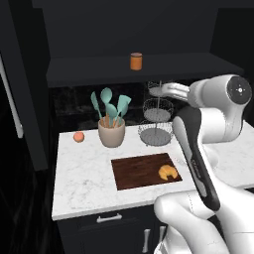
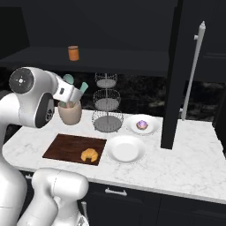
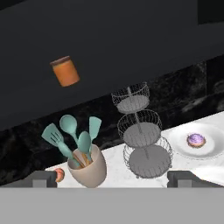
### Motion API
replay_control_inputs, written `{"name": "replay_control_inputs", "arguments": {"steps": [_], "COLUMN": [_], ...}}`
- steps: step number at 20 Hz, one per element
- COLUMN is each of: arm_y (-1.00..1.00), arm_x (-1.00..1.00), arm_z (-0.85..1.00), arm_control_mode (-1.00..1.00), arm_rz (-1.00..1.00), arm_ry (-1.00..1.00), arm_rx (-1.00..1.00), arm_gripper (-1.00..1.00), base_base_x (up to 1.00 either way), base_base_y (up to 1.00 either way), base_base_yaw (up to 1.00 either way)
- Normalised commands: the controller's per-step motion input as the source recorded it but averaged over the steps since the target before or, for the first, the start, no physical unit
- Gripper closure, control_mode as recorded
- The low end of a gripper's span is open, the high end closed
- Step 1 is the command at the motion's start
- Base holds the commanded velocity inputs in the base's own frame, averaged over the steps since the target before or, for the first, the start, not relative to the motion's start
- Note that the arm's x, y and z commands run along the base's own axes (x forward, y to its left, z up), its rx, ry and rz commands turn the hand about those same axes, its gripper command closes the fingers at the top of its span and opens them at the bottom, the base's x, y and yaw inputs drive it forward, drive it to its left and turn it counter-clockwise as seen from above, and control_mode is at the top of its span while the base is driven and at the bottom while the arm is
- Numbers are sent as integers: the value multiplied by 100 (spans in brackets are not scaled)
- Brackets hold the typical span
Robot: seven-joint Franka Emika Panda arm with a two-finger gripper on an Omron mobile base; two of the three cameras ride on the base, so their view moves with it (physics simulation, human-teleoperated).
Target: From the different types of pastries on the counter, select a croissant and place it on the cutting board. Then retrieve a jar of jam from the cabinet and place it alongside the croissant on the cutting board.
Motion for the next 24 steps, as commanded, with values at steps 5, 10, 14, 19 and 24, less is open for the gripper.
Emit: {"name": "replay_control_inputs", "arguments": {"steps": [5,10,14,19,24], "arm_y": [23,9,2,10,11], "arm_x": [21,38,24,50,71], "arm_z": [8,40,42,6,-3], "arm_control_mode": [-100,-100,-100,-100,-100], "arm_rz": [5,0,2,6,2], "arm_ry": [-12,6,2,0,0], "arm_rx": [-15,-5,-4,-8,-14], "arm_gripper": [-100,-100,-100,-100,-100], "base_base_x": [0,0,0,0,0], "base_base_y": [0,0,0,0,0], "base_base_yaw": [0,0,0,0,0]}}
